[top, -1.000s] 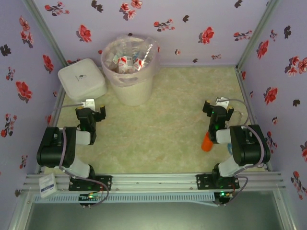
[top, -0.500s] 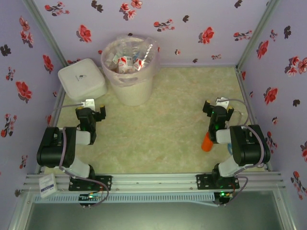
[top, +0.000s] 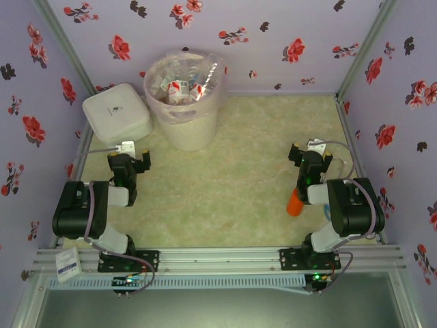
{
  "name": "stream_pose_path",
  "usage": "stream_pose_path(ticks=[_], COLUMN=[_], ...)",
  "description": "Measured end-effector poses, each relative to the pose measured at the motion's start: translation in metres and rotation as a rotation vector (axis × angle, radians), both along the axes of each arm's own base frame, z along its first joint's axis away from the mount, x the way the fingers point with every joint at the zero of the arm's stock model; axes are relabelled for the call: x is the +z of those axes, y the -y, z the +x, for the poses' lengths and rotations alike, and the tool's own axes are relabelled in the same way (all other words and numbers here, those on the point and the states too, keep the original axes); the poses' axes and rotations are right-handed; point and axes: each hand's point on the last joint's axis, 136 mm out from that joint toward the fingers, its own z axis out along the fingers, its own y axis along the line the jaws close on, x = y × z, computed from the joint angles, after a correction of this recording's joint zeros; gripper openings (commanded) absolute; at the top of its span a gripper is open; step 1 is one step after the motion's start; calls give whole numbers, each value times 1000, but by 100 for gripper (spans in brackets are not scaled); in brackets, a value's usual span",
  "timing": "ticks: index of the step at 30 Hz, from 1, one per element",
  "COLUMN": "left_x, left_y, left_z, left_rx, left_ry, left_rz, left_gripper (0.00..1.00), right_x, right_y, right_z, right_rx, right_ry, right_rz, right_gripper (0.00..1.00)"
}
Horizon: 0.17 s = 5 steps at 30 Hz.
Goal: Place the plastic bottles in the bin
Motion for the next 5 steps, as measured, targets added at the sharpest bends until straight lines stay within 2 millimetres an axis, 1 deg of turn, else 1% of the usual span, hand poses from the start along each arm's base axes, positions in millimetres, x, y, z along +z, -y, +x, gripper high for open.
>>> stream_pose_path(ticks=[5], left_x=[0], left_y=[0], left_z=[0], left_rx=[0], left_ry=[0], left_rz=[0], left_gripper=[100], right_x=[0], right_y=[1], right_z=[0], right_rx=[-2], right_ry=[0], right_rz=[2], right_gripper=[99])
